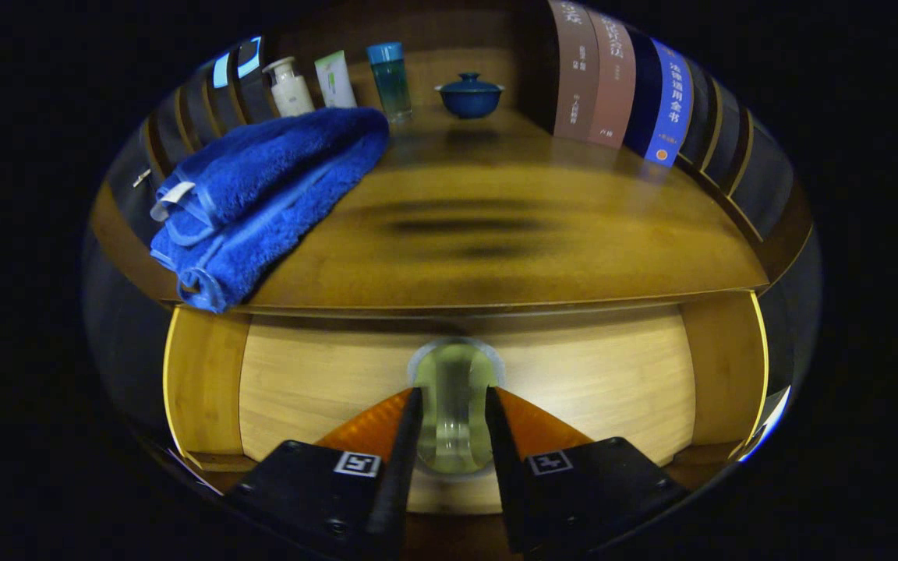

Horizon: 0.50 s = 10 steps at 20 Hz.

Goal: Pull open the drawer, take out the items inside it, and place them on the countertop above the cabinet.

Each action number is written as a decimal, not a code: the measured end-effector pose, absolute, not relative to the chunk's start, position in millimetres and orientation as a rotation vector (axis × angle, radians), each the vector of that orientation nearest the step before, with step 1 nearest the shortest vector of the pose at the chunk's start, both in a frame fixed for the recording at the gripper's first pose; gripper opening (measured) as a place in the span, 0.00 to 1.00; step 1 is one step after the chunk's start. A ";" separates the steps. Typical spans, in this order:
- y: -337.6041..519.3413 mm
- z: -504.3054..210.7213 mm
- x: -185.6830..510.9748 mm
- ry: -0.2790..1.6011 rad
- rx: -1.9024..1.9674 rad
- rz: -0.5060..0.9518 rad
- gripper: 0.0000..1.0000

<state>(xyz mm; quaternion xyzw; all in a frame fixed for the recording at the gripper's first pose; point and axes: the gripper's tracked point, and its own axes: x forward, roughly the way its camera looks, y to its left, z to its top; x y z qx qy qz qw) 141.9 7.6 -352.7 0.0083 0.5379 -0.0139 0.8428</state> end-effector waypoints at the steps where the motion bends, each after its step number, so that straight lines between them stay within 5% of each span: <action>1: 6.8 -355.4 141.6 1.157 0.012 -0.031 0.42; 3: 9.2 -359.9 140.9 1.145 0.017 -0.031 0.24; 10: 7.9 -357.1 140.8 1.123 0.048 -0.019 0.23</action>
